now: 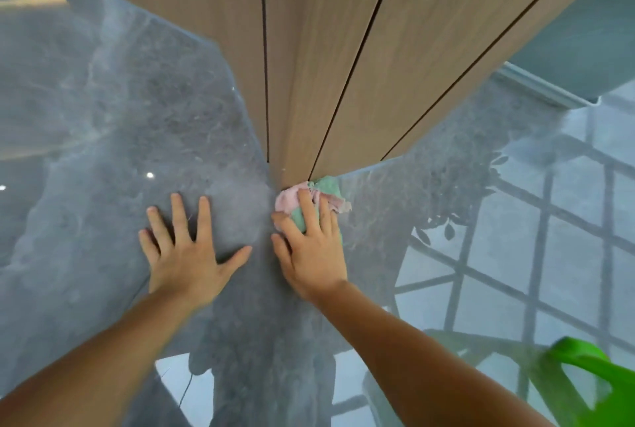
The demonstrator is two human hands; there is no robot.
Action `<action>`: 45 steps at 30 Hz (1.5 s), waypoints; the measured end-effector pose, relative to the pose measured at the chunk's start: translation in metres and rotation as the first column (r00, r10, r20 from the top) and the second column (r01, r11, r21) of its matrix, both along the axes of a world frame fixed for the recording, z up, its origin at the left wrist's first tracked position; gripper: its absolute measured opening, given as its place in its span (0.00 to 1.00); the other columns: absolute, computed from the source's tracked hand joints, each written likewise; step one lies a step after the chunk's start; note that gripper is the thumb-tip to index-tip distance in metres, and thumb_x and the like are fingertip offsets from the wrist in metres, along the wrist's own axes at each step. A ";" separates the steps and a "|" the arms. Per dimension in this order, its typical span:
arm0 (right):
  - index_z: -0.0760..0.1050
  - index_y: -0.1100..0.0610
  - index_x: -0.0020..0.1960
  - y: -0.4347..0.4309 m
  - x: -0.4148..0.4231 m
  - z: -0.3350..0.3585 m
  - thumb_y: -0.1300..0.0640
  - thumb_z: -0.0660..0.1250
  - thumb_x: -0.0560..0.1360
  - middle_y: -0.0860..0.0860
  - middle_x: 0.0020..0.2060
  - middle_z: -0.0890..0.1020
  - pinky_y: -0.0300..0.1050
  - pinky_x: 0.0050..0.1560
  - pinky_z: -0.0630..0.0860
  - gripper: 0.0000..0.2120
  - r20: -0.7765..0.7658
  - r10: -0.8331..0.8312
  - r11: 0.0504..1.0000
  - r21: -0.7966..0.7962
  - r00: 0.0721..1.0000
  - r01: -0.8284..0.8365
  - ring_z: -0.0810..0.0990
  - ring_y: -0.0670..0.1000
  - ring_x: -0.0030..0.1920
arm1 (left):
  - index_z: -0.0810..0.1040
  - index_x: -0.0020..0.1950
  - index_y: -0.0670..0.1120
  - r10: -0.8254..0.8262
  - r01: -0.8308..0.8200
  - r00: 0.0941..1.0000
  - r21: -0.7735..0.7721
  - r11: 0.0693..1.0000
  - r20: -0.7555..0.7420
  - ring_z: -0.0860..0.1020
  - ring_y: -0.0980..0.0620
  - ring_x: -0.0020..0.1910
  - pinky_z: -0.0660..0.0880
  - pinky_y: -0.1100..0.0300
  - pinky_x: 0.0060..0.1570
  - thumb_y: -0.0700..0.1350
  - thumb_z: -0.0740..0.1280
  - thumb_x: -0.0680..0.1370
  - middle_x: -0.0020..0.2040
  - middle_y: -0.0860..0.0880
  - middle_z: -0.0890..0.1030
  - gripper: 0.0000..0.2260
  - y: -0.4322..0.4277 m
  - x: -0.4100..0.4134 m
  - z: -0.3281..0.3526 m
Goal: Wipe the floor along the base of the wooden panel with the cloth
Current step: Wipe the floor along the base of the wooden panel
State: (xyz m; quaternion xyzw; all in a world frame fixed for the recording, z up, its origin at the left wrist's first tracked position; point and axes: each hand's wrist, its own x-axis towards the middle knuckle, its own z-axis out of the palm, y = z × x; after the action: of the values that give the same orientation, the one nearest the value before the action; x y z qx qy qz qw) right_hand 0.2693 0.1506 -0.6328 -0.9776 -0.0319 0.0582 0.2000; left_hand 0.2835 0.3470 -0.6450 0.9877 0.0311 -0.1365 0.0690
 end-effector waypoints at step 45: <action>0.38 0.68 0.76 -0.148 0.077 0.014 0.27 0.62 0.67 0.67 0.78 0.43 0.58 0.77 0.37 0.61 -0.201 -0.674 0.732 -0.313 0.711 0.605 0.40 0.65 0.78 | 0.54 0.82 0.52 -0.001 -0.011 0.966 0.045 0.999 0.260 0.48 0.31 0.80 0.42 0.37 0.76 0.74 0.51 0.71 0.82 0.39 0.54 0.44 0.005 -0.009 -0.025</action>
State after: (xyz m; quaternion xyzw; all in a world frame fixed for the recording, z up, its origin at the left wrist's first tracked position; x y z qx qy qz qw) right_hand 0.3462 0.0030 -0.6191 -0.9223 0.3481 0.1361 0.0984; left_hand 0.2750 0.3520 -0.6698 0.9984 0.0272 -0.0048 0.0503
